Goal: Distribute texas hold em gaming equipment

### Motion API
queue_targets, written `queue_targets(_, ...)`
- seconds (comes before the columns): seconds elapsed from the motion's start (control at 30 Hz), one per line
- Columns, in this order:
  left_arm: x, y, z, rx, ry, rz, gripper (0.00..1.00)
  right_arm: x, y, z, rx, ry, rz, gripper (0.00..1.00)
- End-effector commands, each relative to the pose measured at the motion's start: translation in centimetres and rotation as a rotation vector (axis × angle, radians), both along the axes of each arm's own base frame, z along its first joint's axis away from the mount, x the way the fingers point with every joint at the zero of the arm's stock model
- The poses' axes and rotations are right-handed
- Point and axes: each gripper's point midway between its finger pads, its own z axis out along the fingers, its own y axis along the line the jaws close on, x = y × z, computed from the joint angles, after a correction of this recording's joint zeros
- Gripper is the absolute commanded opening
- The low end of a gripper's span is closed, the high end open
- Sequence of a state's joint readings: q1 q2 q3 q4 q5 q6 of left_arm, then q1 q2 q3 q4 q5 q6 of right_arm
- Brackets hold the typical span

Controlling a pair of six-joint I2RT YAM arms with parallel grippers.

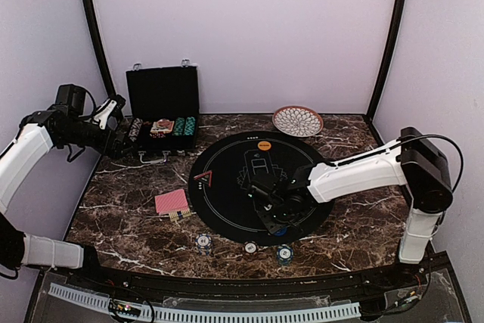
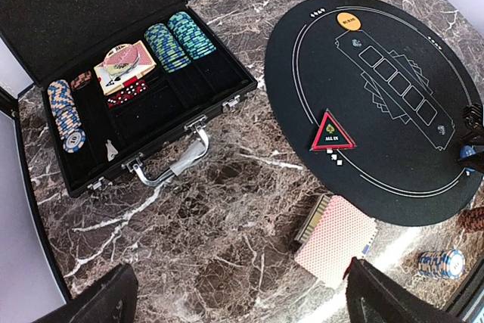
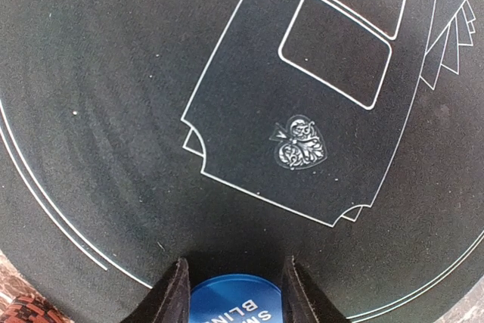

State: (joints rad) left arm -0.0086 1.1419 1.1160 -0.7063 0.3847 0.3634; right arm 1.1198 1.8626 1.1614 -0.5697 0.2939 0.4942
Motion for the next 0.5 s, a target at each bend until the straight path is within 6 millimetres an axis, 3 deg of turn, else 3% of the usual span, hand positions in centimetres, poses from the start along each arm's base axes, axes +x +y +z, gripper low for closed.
queue_targets(0.0,-0.5,0.1,1.7,0.007,-0.039,-0.009,0.99,-0.9,-2.3,-0.7,-0.072,0.001,-0.011,0.41)
queue_targets(0.47,-0.5,0.1,1.9,0.014,-0.048,-0.013,0.99,-0.6,-5.0,0.0,-0.119,-0.037,-0.038,0.41)
